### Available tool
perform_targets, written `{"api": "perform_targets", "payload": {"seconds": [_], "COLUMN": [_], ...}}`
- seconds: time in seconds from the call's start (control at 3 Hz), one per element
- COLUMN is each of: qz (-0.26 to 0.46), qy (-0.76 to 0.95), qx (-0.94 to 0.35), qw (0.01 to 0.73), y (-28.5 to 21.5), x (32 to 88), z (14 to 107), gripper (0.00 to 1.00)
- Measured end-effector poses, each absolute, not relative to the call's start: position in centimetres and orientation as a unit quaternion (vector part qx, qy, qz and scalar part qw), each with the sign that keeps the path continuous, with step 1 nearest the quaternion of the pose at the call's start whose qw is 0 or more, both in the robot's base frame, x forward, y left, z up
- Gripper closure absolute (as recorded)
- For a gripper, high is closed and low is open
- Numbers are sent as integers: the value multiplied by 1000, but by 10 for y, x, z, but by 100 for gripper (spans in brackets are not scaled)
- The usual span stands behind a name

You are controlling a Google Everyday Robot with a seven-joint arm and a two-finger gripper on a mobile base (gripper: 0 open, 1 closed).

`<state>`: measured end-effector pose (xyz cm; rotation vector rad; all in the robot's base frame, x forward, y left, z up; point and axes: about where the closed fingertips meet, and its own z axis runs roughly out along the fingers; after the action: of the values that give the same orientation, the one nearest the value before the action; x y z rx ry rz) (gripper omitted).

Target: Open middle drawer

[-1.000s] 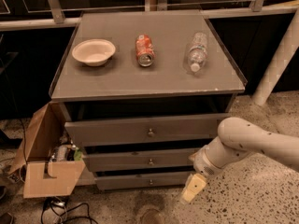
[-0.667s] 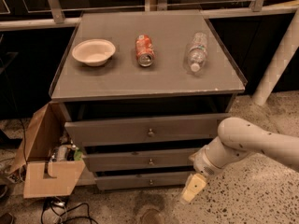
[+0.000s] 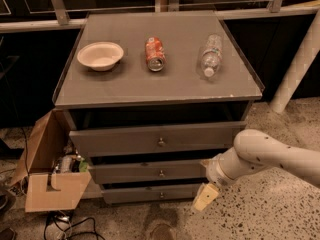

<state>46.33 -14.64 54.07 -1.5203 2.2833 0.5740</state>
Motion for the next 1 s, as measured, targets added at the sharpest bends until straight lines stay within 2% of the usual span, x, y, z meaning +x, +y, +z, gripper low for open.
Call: {"api": "perform_targets", "payload": {"seconds": [1.0], "qz": [196], "qy": [806], "qx": [-524], "qw": [194], "y": [-151], "x": [478], "z": [512], "gripper": [0]}}
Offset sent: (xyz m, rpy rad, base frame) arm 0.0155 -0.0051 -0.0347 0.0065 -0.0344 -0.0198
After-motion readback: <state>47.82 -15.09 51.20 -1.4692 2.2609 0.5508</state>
